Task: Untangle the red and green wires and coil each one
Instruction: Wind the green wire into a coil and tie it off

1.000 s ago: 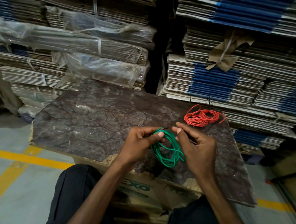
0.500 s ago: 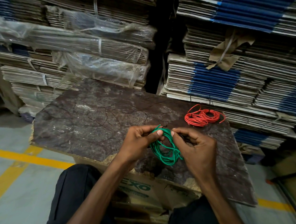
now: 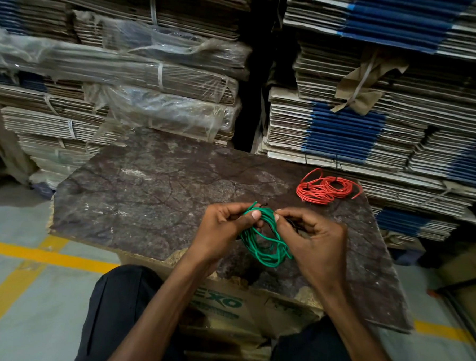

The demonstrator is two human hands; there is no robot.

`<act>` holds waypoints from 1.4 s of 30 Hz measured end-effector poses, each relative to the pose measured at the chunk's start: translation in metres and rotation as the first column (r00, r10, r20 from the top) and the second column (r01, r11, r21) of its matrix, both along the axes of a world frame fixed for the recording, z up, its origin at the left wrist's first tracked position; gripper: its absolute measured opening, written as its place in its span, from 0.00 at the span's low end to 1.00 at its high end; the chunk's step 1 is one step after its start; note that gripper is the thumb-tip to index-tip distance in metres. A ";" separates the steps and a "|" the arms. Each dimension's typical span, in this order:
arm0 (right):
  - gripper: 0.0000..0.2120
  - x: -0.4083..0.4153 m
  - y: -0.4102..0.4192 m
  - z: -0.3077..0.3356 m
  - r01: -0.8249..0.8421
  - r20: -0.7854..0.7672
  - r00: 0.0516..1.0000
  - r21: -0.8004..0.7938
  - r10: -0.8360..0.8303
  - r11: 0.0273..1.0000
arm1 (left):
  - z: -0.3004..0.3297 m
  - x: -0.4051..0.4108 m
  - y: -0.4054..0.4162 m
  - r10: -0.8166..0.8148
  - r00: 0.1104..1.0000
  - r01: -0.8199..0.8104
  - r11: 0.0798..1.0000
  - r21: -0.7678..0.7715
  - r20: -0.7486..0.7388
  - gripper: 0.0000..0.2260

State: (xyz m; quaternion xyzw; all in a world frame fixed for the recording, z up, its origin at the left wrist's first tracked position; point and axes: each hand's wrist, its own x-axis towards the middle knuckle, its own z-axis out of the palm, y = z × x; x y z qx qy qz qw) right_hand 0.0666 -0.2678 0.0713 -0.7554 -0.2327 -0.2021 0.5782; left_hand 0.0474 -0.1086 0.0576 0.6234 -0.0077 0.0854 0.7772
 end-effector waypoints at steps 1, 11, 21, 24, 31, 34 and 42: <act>0.13 0.000 0.000 -0.001 -0.004 -0.008 1.000 0.006 0.004 1.000 | 0.000 0.000 0.000 0.000 1.000 0.000 1.000 0.001 0.001 0.06; 0.10 0.001 0.000 -0.004 -0.002 -0.021 1.000 0.005 0.002 1.000 | -0.003 0.002 0.001 0.000 1.000 0.000 1.000 0.008 -0.006 0.06; 0.10 0.001 -0.001 -0.003 0.009 -0.008 1.000 -0.017 -0.009 1.000 | -0.003 0.002 0.001 -0.001 1.000 0.002 1.000 0.022 -0.002 0.07; 0.10 0.000 -0.001 -0.002 0.010 -0.010 1.000 -0.011 -0.010 1.000 | -0.003 0.002 0.001 -0.002 1.000 0.002 1.000 0.020 0.000 0.07; 0.12 0.001 -0.001 -0.003 0.009 -0.020 1.000 0.003 -0.009 1.000 | -0.003 0.002 0.001 -0.011 1.000 0.011 1.000 0.013 0.004 0.06; 0.13 0.001 -0.001 -0.003 0.016 -0.012 1.000 -0.008 -0.016 1.000 | -0.003 0.002 0.001 -0.015 1.000 0.015 1.000 0.020 0.009 0.06; 0.14 -0.001 -0.001 0.000 0.035 -0.010 0.999 -0.013 -0.035 0.999 | -0.003 0.003 0.000 -0.024 0.999 0.023 0.999 0.029 0.034 0.06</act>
